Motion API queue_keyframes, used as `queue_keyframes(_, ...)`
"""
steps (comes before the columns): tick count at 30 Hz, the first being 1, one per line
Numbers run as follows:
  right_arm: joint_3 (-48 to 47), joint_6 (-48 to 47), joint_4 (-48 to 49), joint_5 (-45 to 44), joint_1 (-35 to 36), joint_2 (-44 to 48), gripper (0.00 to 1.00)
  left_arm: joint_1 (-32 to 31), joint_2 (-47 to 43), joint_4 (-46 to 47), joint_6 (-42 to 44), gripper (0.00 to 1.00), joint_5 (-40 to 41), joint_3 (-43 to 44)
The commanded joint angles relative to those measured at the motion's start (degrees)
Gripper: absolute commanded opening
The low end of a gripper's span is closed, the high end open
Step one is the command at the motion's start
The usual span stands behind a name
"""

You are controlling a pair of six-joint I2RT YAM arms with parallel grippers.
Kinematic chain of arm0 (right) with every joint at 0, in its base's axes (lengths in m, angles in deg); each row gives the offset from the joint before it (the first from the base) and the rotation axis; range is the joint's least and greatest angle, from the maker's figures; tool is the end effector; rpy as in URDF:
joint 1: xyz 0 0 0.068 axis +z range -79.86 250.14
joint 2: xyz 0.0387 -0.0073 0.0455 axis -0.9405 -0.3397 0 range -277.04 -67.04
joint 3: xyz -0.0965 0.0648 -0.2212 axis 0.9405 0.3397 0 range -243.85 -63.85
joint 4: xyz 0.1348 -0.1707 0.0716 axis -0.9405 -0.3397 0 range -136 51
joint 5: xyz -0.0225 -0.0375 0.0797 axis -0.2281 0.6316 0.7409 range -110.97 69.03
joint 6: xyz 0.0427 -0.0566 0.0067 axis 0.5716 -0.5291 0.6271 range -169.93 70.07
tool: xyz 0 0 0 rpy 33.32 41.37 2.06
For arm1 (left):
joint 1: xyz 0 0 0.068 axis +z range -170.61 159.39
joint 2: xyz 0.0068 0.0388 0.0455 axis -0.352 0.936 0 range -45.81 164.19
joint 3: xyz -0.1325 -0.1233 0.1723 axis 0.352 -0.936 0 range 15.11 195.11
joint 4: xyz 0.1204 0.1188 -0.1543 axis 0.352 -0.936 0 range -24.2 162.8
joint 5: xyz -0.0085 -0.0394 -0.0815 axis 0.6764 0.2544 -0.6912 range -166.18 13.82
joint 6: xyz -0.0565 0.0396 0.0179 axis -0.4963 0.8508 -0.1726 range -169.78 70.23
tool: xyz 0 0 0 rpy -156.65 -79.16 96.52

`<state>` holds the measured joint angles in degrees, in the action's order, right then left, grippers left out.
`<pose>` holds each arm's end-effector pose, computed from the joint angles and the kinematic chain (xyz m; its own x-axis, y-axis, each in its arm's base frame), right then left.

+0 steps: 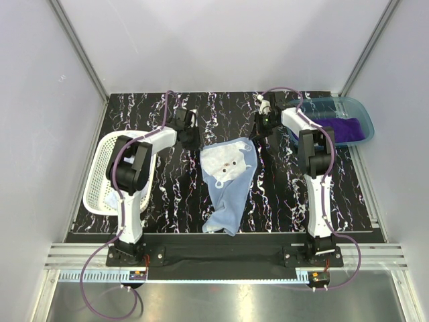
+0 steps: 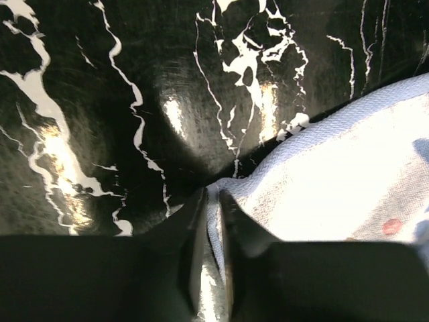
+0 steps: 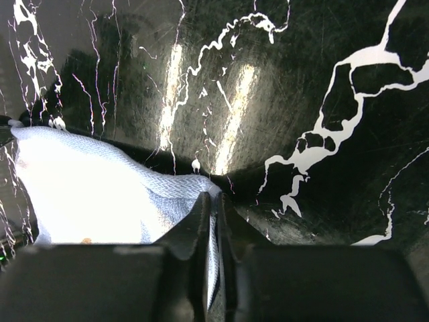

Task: Fold and stack the towels
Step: Flatten out the crumpled towel

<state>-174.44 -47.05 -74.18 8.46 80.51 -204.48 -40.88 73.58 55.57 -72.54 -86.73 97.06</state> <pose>0.4572 0.1129 0.1242 -0.8869 -0.1179 -0.4466 -0.3394 0.8222 0.4570 0.3878 -0.1546 0.1355 -0.8759 -0.0821 -0.4755 0.1094 0.9260 -0.3613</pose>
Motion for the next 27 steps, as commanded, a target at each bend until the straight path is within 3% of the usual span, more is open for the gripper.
queue_keyframes(1, 1.4, 1.2, -0.9, -2.4, 0.3, 0.8, 0.07, -0.2, 3.1, -4.2, 0.1, 0.14, -1.9, -0.7)
queue_keyframes(2, 1.3, 1.4, -1.0, -3.2, 0.3, 1.0, 0.05, -0.2, 3.0, -5.1, 0.1, 0.03, -1.8, 0.3)
queue_keyframes(3, 1.3, 1.8, -0.9, -3.4, 0.3, 1.2, 0.04, -0.3, 3.0, -5.5, 0.3, 0.00, -2.0, 0.9)
queue_keyframes(10, 7.2, 2.9, 2.5, -4.4, 0.4, 9.8, 0.00, -0.1, -2.8, -8.7, -1.1, 0.00, -4.1, 5.1)
queue_keyframes(14, 12.0, 3.6, 3.3, -6.3, 0.4, 19.7, 0.00, 0.1, -8.3, -11.4, -1.6, 0.00, -5.1, 4.8)
queue_keyframes(19, 20.3, 6.2, 4.9, -5.6, 0.6, 29.4, 0.00, -0.1, -19.1, -11.1, -3.2, 0.00, -2.9, -0.4)
queue_keyframes(27, 33.5, 14.4, 15.1, -1.4, 2.6, 35.0, 0.00, -1.2, -26.7, -5.8, -4.4, 0.00, -8.5, -11.3)
